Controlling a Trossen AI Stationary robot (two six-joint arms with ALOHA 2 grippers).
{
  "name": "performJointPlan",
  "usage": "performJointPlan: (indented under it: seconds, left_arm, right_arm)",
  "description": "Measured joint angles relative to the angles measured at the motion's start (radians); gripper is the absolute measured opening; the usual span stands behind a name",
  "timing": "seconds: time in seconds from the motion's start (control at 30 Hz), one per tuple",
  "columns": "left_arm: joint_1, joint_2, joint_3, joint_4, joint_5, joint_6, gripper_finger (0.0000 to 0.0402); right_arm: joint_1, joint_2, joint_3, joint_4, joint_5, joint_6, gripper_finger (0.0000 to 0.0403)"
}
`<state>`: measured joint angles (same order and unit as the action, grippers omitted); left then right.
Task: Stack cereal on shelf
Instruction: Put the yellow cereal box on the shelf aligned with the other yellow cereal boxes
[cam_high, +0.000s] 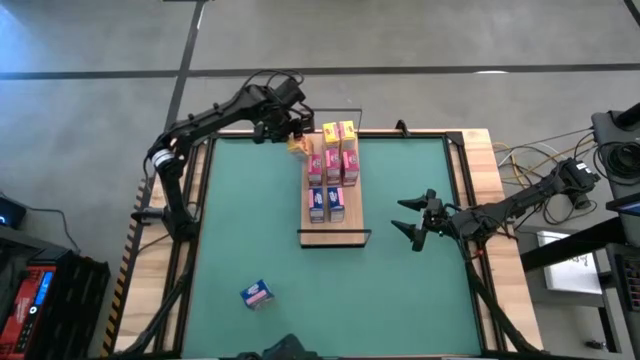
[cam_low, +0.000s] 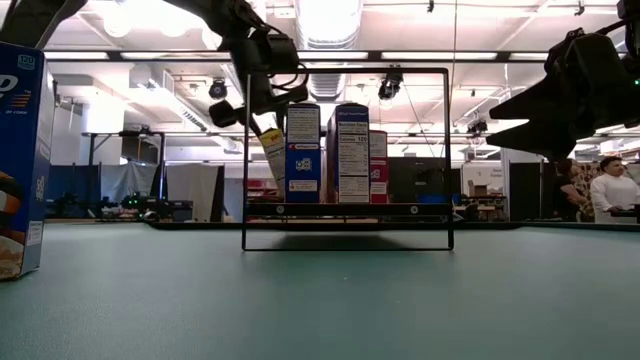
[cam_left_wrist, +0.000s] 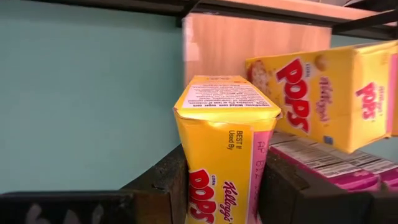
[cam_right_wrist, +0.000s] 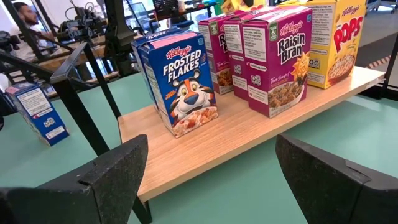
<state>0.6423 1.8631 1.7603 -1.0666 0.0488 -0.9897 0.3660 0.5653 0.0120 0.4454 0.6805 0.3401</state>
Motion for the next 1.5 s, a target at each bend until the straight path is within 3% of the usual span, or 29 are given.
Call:
performJointPlan:
  seconds: [0.47,1.23,1.5]
  left_arm:
    - [-0.007,0.039,0.000,0.047,0.000,-0.018,0.0147]
    - [-0.007,0.048,0.026,0.055,-0.013,-0.011,0.0150]
    - [-0.007,0.048,0.026,0.055,-0.013,-0.010,0.0181]
  right_arm:
    - [0.000,0.000,0.000,0.000,0.000,0.000,0.0341]
    - [0.000,0.000,0.000,0.000,0.000,0.000,0.0341]
    - [0.000,0.000,0.000,0.000,0.000,0.000,0.0341]
